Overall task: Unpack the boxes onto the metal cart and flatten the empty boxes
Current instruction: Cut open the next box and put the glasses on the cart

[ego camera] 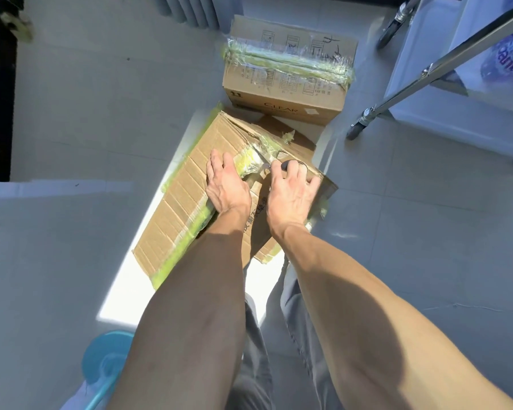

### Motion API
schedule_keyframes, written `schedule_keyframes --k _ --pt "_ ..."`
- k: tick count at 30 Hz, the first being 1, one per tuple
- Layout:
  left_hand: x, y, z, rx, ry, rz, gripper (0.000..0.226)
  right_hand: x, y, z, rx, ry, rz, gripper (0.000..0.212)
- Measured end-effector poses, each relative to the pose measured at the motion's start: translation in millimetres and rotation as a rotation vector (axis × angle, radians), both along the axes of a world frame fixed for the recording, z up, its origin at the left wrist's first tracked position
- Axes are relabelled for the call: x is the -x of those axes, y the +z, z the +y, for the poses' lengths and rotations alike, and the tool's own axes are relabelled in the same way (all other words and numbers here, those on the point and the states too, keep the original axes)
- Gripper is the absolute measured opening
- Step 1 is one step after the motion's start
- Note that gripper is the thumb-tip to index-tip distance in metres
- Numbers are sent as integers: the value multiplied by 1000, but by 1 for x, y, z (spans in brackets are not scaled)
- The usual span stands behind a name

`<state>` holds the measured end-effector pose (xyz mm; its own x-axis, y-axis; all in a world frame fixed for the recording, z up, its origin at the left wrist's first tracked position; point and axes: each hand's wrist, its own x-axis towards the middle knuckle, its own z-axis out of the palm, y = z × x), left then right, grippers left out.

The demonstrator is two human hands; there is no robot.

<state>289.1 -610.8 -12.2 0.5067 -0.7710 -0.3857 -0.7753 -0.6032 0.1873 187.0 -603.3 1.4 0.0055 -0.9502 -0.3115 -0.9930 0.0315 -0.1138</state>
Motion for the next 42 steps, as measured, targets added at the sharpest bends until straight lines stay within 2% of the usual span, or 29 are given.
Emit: schedule_keyframes --k 10,14,19,23,28,32,37,39,42 --pt "-3 -4 -1 8 26 11 54 15 -4 0 -3 -100 87 47" --pt "-1 -6 4 17 31 9 54 11 -6 -13 3 -10 52 49" --pt "1 -5 3 19 39 17 55 4 -9 -13 -70 -102 -7 49" --pt "2 -4 5 14 42 9 56 3 -7 -9 -146 -124 -41 38" --pt "3 -2 5 6 47 4 53 6 -5 -7 -42 -111 -11 44" --pt "-1 2 4 6 48 9 54 10 -8 -12 67 31 22 48" --pt "-3 2 3 14 76 21 54 1 -4 -16 -62 -24 -35 41" --pt "-4 1 3 33 88 20 55 -2 -3 -11 -121 29 -28 38" --pt "-5 -2 6 68 93 5 54 -6 -3 -7 -95 19 -4 41"
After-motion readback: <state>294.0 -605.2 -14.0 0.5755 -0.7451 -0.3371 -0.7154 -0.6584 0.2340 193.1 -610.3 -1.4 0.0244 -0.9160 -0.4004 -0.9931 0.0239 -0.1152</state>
